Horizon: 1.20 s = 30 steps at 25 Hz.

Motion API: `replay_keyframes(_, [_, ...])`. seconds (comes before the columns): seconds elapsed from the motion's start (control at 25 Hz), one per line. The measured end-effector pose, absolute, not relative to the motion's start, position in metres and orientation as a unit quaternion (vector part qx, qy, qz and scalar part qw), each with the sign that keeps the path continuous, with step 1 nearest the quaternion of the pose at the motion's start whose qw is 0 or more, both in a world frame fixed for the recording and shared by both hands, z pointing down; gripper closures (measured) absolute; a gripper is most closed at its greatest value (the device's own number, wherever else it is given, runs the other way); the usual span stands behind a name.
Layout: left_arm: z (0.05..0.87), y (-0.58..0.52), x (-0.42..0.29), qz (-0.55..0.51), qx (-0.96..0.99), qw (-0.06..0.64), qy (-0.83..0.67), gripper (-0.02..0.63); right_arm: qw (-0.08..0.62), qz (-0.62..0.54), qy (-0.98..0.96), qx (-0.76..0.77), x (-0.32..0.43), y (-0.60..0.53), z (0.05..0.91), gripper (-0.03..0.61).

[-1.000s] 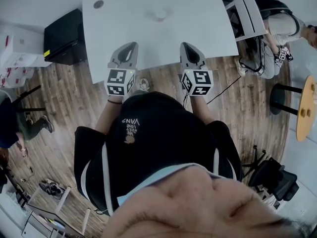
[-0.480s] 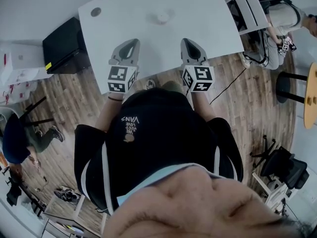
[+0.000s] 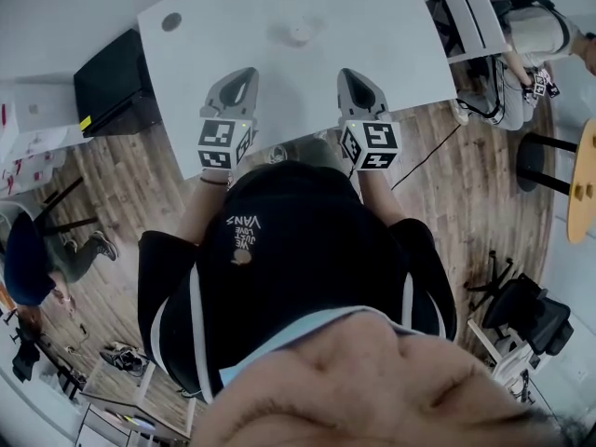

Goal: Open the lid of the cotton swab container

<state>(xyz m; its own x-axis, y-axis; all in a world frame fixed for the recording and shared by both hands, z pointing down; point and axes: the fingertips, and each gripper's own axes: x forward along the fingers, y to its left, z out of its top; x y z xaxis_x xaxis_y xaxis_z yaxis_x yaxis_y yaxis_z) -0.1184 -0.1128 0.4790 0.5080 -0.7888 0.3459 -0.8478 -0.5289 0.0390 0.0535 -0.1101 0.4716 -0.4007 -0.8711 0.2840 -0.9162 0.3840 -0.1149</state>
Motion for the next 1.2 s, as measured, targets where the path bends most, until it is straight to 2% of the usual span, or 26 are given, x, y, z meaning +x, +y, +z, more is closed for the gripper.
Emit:
replay_keyframes(0.44, [0.478, -0.153, -0.097, 0.133, 0.851, 0.099, -0.499, 0.595, 0.100, 0.124, -0.849, 0.504, 0.067, -0.156, 0.474, 0.565])
replay_keyframes(1.04, [0.477, -0.197, -0.076, 0.112, 0.867, 0.044, -0.484, 0.595, 0.116, 0.121, -0.861, 0.479, 0.072, -0.192, 0.480, 0.565])
replay_keyframes(1.2, [0.488, -0.205, -0.071, 0.118, 0.869, 0.053, -0.478, 0.595, 0.118, 0.122, -0.861, 0.479, 0.074, -0.194, 0.481, 0.566])
